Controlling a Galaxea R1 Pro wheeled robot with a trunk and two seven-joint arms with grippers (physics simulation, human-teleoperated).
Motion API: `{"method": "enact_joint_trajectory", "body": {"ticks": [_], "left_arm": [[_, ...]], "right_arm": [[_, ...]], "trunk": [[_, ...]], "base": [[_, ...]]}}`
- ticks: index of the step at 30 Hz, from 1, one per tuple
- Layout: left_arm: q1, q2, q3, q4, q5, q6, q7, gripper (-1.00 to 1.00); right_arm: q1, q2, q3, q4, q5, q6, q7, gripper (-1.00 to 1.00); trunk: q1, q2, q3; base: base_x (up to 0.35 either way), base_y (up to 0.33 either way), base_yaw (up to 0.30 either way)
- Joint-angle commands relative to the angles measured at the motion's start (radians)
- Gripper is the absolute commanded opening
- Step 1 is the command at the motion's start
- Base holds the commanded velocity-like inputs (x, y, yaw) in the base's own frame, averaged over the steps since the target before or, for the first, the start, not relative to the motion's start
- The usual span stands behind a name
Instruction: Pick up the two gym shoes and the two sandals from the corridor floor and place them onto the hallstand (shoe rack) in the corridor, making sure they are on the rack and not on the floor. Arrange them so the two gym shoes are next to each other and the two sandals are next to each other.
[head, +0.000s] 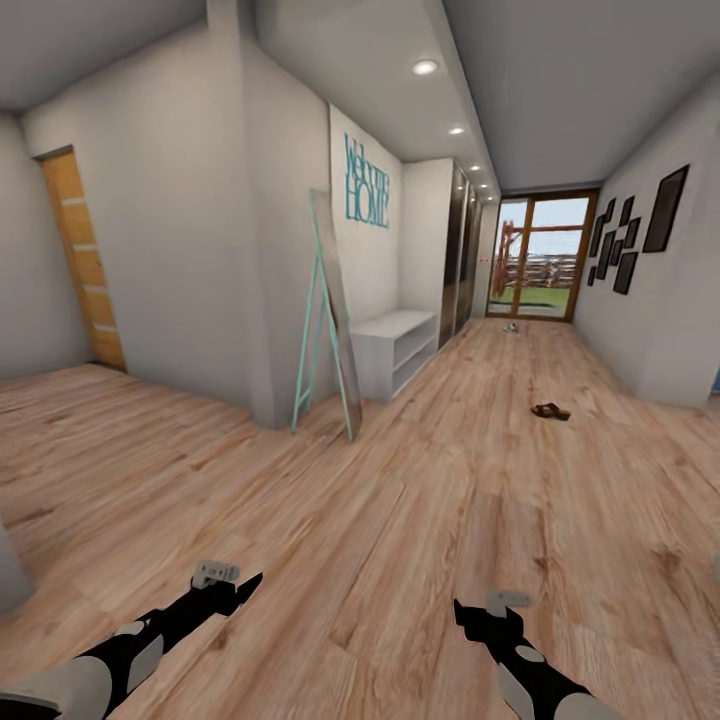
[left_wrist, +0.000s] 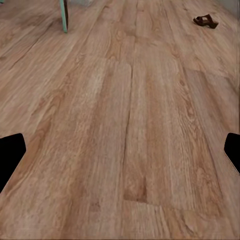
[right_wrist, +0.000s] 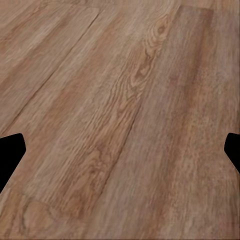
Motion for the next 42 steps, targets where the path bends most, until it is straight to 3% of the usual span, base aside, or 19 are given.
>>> {"method": "enact_joint_trajectory", "body": {"ticks": [1,42], "left_arm": [[-0.001,0.000,-0.008,0.001,0.009,-0.004,-0.003,1.00],[-0.001,0.000,-0.008,0.001,0.009,-0.004,0.003,1.00]], "right_arm": [[-0.001,0.000,-0.005,0.001,0.002,-0.004,0.000,1.00],[-0.001,0.000,-0.006,0.001,0.002,-0.004,0.000,1.00]], "trunk": [[0.000,0.000,-0.001],[0.000,0.000,-0.022]], "base": [[0.347,-0.011,-0.299],[0.348,-0.001,-0.298]]}}
